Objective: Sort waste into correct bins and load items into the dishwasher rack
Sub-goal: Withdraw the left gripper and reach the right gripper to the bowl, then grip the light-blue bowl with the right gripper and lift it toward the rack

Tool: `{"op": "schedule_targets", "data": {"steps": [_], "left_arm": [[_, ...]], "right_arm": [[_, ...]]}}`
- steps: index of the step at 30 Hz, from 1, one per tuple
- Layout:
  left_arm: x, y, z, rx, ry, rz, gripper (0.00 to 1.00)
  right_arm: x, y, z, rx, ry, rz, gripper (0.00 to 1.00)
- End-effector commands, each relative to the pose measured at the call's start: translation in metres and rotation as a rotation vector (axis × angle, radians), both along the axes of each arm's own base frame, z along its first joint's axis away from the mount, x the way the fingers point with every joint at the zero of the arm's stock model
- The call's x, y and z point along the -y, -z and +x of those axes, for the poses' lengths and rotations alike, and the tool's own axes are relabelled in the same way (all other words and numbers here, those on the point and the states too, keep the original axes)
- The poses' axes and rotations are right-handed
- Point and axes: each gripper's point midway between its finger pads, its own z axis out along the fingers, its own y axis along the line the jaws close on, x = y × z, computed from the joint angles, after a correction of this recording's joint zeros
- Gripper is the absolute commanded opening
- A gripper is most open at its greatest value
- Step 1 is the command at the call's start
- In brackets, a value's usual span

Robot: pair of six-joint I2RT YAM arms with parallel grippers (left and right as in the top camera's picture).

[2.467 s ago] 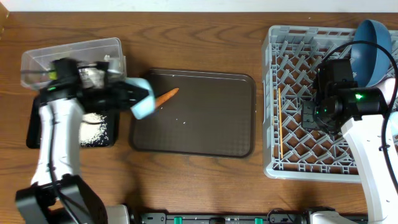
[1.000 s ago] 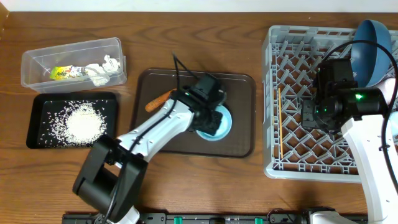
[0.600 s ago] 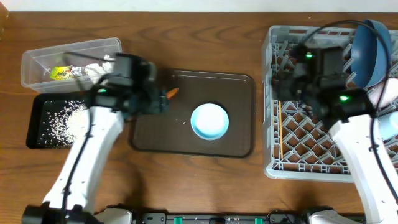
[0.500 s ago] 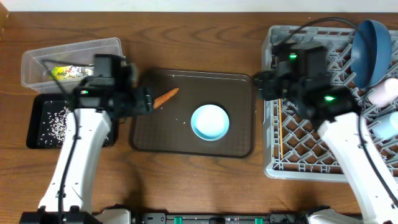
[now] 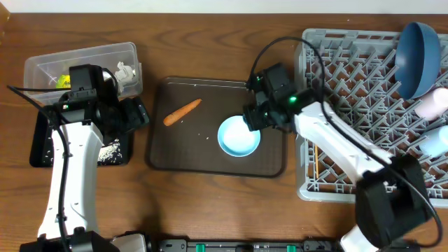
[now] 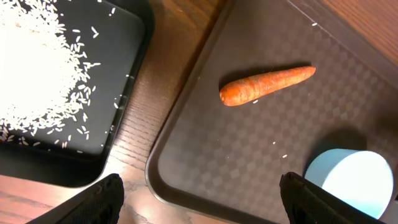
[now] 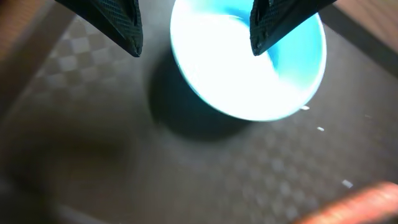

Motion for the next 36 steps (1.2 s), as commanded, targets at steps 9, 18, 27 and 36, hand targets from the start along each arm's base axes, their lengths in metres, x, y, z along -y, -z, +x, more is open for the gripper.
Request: {"op": "schedule_targets", "data": {"steps": [9,18,27,36], "left_arm": [[-0.002,-0.002,0.002,-0.001,-0.015,0.001,0.83],[-0.002,-0.001,0.001,-0.004,-0.015,0.001,0.83],[-0.002,-0.001,0.001,-0.004,-0.015,0.001,0.83],[-0.002,-0.001,0.001,-0.004,-0.015,0.001,0.83]], "right_arm": [[0.002,0.059,-0.021,-0.149,0.003,-0.110,0.32],[0.017,0.045,-0.013,-0.116,0.069,-0.149,0.01],[0.087,-0.104,0.037,0.307,0.243,-0.288,0.01],[0.257,-0.217,0.022,0.658,0.806,-0.914,0.01]]}}
